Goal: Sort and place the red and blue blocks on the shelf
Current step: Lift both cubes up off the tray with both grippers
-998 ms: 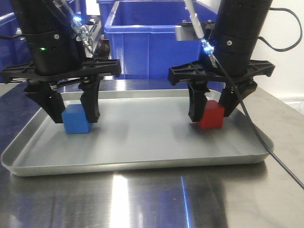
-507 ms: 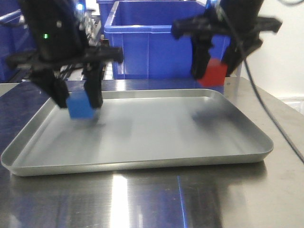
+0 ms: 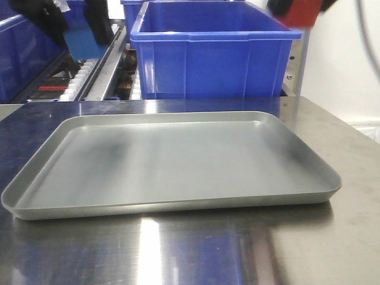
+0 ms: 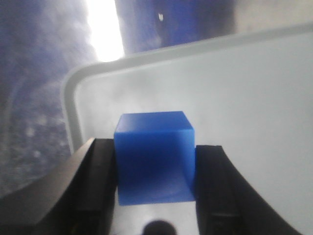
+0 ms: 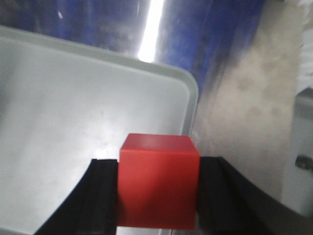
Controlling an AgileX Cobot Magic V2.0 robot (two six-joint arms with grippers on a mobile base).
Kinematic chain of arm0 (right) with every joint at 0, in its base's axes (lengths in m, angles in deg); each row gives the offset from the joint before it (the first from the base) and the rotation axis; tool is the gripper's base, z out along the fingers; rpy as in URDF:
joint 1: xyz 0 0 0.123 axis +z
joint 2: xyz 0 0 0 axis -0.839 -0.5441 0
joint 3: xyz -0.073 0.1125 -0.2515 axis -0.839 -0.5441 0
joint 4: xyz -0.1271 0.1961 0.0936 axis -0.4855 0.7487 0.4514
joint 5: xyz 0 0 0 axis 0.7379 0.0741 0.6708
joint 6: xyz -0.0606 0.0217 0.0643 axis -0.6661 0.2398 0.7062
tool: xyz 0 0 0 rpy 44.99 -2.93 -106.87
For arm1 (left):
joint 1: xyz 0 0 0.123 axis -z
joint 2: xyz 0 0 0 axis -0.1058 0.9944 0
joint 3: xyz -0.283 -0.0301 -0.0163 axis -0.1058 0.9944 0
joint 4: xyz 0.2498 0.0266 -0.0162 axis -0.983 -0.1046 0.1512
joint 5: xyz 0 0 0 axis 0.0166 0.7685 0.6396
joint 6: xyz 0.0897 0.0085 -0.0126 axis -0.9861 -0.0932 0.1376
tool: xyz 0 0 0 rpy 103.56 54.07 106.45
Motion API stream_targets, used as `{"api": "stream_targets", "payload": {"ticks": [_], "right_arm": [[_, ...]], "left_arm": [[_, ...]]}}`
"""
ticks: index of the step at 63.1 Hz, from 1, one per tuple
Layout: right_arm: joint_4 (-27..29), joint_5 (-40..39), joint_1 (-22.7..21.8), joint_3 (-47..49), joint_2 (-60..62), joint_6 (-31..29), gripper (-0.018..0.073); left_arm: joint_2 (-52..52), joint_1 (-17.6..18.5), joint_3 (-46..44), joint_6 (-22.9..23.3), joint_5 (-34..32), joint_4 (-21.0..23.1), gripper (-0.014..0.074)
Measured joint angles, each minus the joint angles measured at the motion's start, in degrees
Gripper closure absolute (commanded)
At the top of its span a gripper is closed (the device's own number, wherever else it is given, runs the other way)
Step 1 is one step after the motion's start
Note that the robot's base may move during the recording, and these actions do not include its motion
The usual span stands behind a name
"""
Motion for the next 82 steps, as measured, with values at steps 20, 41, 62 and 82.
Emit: {"api": "stream_targets", "payload": {"ticks": [20, 41, 62, 82], "right_arm": [[-0.31, 3.91, 0.0, 0.0, 13.54, 0.0, 0.0272], [-0.41, 7.66, 0.0, 0.0, 28.48, 0.0, 0.0272], [-0.43, 9.72, 0.0, -1.71, 46.91, 0.0, 0.0272], [1.44, 10.91, 0.0, -15.18, 69.91, 0.0, 0.0272]], "left_arm": [[-12.25, 0.0, 0.79, -0.12, 0.65, -5.17, 0.0316], [-28.1, 0.0, 10.59, -0.23, -0.49, -9.08, 0.0316], [-50.97, 0.0, 25.18, -0.23, -6.09, -12.27, 0.0316], [-70.67, 0.0, 29.89, -0.23, -6.09, -14.68, 0.0316]]}}
